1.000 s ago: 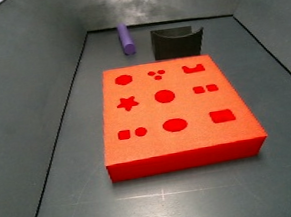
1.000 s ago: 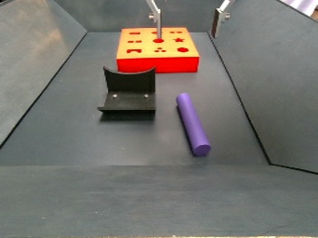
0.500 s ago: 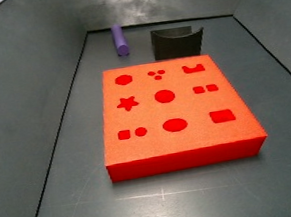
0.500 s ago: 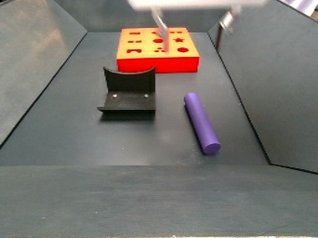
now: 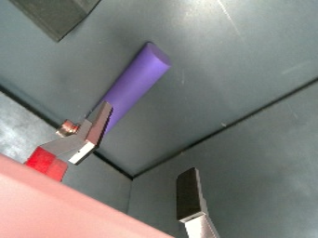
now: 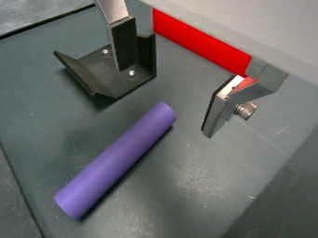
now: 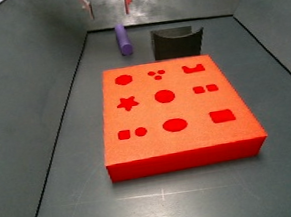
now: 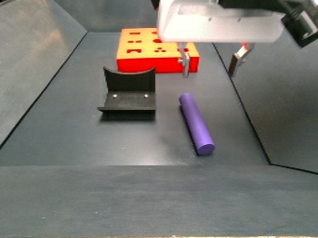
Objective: Pick up the round object. Move up. Place the round object on the fixture. Regrasp the round object. Move to above the board. Insert the round object.
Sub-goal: Pick up the round object.
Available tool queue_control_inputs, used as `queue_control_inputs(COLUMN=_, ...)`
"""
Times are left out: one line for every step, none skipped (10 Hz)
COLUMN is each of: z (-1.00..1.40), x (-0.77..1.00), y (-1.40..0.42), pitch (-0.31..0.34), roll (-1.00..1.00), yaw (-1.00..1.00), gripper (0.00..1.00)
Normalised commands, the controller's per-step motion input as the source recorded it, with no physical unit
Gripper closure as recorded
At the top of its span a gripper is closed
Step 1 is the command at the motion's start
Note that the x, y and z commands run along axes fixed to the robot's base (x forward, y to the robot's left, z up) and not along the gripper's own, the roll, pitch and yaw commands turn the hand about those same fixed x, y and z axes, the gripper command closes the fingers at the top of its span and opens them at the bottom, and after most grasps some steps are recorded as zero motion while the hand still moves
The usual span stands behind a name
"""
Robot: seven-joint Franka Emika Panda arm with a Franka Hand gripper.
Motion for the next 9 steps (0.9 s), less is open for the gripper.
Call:
queue_control_inputs(z=-0.88, x=0.19, y=-0.01, pitch=-0.091, roll=-0.09, yaw=-0.03, gripper=0.00)
queue_control_inputs(z=-0.94, x=0.39, y=-0.03, pitch=-0.013, roll=-0.08, yaw=-0.02, gripper=0.00)
queue_control_inputs(z=-0.79, x=0.50, y=0.00, pitch=0.073, roll=-0.10, yaw=-0.14, gripper=0.00)
queue_control_inputs(z=-0.71, x=0.40, y=0.00, pitch=0.119, roll=-0.11, yaw=-0.18, gripper=0.00)
queue_control_inputs(z=-0.63, x=0.32, y=0.00, pitch=0.167, roll=-0.13, yaw=-0.17, gripper=0.00)
queue_control_inputs(z=-0.61, x=0.34, y=0.00, pitch=0.159, roll=-0.14, yaw=-0.15, gripper=0.00)
queue_control_inputs(z=-0.60, x=0.28, y=0.00, pitch=0.130, roll=-0.19, yaw=-0.12, gripper=0.00)
queue_control_inputs(z=-0.64, x=0.00, y=0.02, pitch=0.044, roll=-0.24, yaw=-0.02, gripper=0.00)
queue_control_inputs(z=-0.53, x=0.00, y=0.03, pitch=0.000, roll=-0.23, yaw=0.00, gripper=0.00)
